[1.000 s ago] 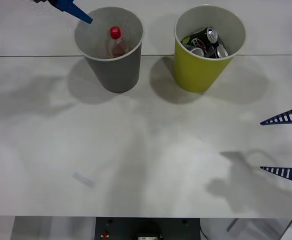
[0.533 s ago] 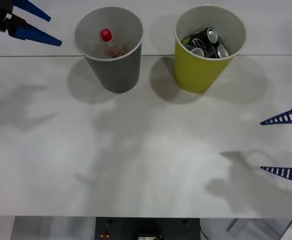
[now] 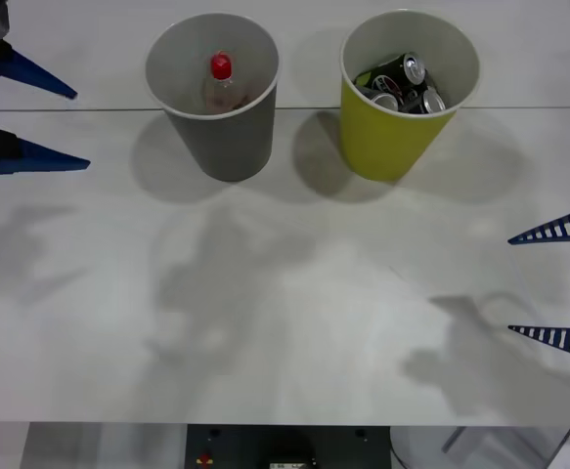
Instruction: Put the can into the green bin and the plastic bottle into the gray bin
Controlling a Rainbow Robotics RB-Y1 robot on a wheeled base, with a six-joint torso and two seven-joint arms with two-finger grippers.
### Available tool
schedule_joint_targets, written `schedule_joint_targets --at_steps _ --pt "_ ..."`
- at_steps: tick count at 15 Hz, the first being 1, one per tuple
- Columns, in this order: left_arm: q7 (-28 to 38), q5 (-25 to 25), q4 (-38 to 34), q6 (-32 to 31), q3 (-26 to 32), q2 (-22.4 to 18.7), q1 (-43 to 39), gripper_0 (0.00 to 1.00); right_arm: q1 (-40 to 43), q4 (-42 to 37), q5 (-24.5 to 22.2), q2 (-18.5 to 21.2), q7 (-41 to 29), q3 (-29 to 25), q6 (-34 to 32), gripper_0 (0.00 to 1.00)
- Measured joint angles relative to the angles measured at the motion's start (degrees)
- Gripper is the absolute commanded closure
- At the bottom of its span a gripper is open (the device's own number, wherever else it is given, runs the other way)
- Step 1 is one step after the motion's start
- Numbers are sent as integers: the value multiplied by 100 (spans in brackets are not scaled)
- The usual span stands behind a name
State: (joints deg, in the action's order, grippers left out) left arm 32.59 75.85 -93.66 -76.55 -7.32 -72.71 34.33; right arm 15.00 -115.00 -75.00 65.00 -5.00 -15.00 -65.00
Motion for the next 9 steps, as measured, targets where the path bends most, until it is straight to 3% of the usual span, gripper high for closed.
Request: schedule_joint_targets --at_steps 4,9 --pt "-794 224 -530 -31 555 93 -950 0 0 0 0 0 0 0 0 0" --pt "-1477 309 -868 -409 1442 712 -2007 0 0 0 0 0 0 0 0 0"
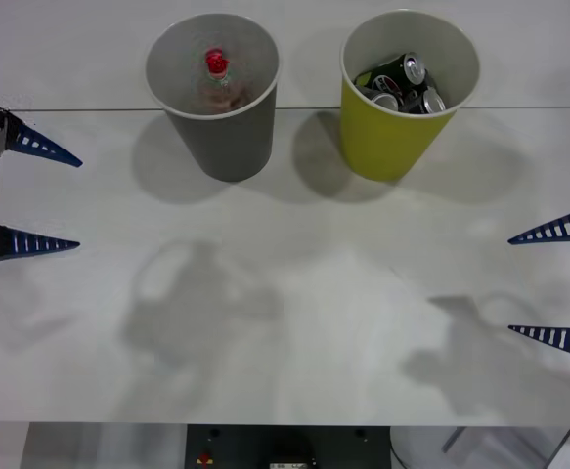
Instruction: Put the can into the green bin and the plastic bottle into the gray bin
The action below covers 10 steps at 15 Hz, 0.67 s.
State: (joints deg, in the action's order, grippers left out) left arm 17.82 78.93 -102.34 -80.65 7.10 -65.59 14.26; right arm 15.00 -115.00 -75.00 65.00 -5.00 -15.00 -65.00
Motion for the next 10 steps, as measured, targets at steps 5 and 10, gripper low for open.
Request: schedule_joint_targets --at_steps 5,10 --pt "-660 435 -691 2 438 320 -918 0 0 0 0 0 0 0 0 0" --pt "-965 640 -1123 140 464 354 -1513 0 0 0 0 0 0 0 0 0"
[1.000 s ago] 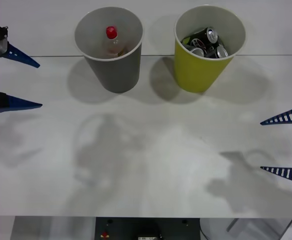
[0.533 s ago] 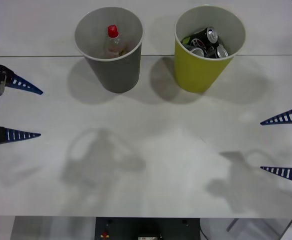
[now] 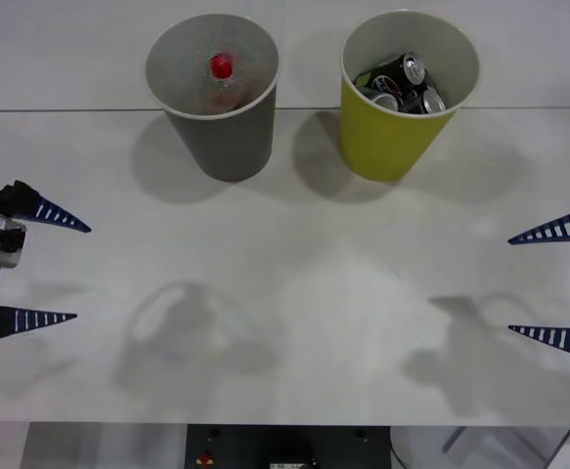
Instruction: Put the can into the green bin and the plastic bottle into the gray bin
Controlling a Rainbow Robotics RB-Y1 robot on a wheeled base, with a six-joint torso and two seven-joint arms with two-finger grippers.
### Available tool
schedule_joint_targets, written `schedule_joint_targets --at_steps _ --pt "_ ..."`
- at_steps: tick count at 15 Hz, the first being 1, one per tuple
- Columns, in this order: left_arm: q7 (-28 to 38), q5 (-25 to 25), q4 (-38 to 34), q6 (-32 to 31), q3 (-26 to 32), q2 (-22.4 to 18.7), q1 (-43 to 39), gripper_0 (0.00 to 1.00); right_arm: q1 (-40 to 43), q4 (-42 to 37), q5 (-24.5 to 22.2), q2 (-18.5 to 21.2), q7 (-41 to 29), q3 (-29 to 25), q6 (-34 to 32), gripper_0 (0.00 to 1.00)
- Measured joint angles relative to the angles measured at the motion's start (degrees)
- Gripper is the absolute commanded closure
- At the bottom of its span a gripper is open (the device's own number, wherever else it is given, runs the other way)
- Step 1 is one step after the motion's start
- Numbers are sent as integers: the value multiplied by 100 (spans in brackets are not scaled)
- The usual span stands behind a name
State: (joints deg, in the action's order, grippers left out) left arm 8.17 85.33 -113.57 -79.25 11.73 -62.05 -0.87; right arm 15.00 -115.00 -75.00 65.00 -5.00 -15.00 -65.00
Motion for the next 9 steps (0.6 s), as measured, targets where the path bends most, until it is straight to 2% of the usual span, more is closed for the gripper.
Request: schedule_joint_targets --at_steps 3,9 --pt "-318 62 -89 169 5 0 -308 0 0 0 0 0 0 0 0 0" --pt "-437 134 -169 269 43 26 -555 0 0 0 0 0 0 0 0 0"
